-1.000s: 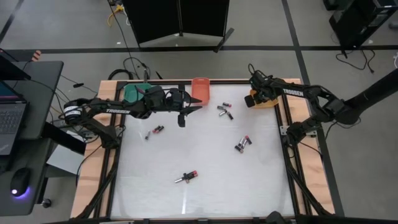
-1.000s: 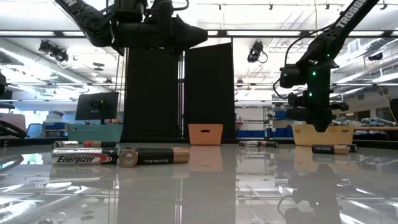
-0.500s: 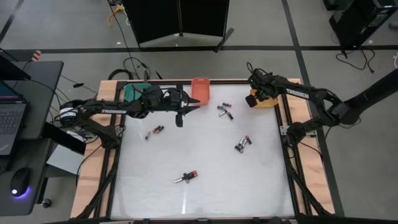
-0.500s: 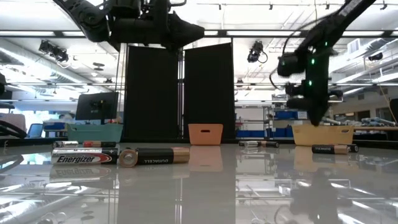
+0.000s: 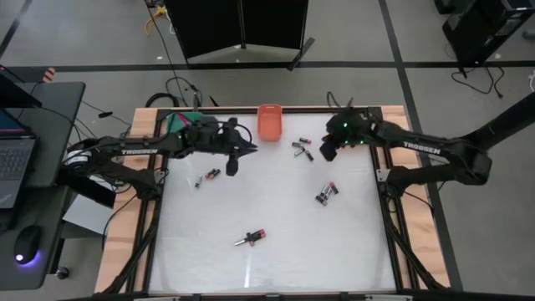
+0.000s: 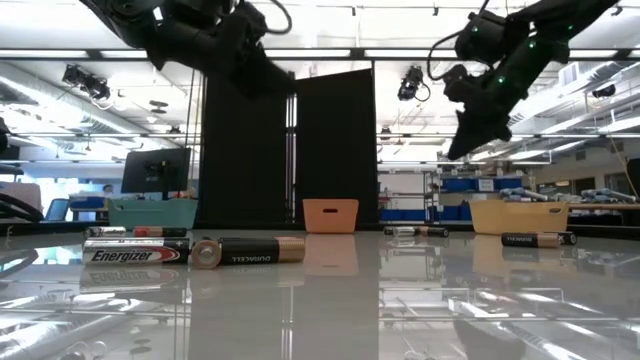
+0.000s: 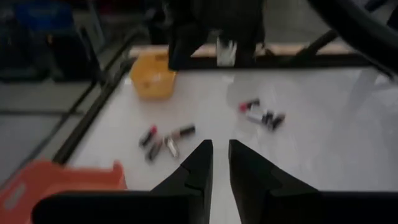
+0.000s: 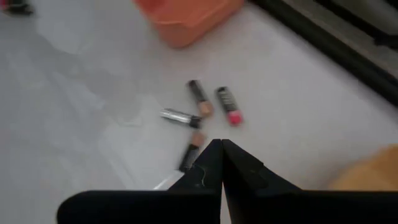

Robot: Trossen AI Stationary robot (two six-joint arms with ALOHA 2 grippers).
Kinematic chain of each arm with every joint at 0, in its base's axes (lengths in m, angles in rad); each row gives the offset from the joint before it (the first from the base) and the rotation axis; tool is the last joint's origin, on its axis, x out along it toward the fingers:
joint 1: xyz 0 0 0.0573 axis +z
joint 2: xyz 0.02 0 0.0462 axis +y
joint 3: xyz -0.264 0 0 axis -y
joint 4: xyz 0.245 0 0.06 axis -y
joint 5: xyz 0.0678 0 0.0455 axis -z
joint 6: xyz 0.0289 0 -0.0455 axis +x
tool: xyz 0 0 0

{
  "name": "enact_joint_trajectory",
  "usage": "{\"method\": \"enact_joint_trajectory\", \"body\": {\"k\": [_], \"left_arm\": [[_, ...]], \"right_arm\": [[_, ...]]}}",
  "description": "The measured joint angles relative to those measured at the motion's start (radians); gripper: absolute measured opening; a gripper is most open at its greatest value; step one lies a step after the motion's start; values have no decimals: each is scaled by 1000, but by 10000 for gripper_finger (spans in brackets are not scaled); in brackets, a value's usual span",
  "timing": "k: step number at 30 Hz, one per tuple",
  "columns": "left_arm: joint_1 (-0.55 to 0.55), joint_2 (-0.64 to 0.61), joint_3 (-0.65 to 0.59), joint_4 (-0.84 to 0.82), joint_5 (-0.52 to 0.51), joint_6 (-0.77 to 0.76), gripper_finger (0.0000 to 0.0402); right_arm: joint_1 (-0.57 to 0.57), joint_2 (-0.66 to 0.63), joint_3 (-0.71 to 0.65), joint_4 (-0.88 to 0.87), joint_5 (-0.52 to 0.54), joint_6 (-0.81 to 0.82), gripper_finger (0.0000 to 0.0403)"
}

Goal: Sort batteries
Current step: Put the top left silver battery into the yellow container, then put the top right red battery into the orange container

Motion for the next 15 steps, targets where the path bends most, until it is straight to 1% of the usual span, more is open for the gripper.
{"method": "enact_joint_trajectory", "body": {"k": [3,6,10,15], "left_arm": [[-17,0,0,-49,-27,-2,55],[-35,19,0,-53,-32,8,55],[-39,53,0,24,10,17,55],[-37,109,0,111,18,2,55]], "right_arm": [[53,46,-15,68,-1,4,30],[74,109,-13,104,-19,-47,42],[41,198,22,143,-38,-153,62],[-13,320,67,136,-47,-243,95]]}}
